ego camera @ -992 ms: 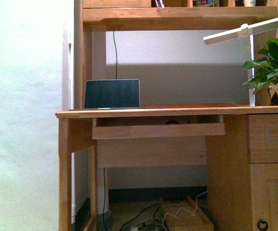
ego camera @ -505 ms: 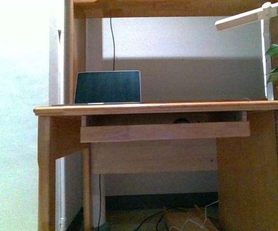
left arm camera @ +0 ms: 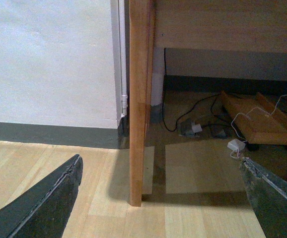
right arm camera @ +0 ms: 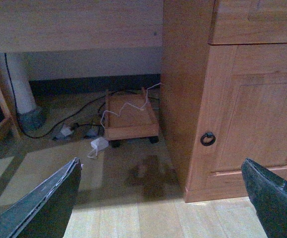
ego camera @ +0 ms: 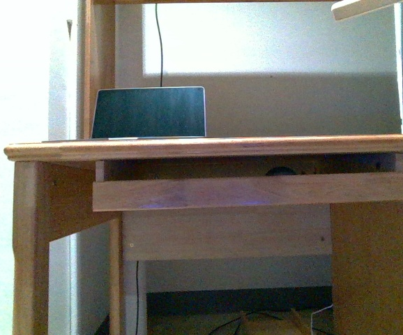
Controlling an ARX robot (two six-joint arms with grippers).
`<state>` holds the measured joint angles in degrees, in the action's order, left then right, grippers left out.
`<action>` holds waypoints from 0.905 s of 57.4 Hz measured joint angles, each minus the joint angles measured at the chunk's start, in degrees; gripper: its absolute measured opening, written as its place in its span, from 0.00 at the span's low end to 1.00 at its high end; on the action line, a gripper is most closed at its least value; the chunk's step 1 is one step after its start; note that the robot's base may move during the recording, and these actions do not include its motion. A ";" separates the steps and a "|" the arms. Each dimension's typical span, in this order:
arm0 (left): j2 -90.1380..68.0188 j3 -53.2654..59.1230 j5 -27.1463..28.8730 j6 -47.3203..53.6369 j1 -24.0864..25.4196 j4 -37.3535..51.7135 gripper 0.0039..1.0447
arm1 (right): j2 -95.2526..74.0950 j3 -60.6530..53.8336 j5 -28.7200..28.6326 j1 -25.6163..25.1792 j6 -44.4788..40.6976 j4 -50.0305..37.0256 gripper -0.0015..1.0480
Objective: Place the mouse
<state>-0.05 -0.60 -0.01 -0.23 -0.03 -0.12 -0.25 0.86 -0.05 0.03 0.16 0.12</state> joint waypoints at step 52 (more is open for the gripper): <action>0.00 0.00 0.00 0.00 0.00 0.00 0.93 | 0.02 0.00 0.00 0.00 0.00 -0.02 0.93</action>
<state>-0.05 -0.60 -0.01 -0.23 -0.03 -0.12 -0.23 0.86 -0.05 0.03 0.16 0.10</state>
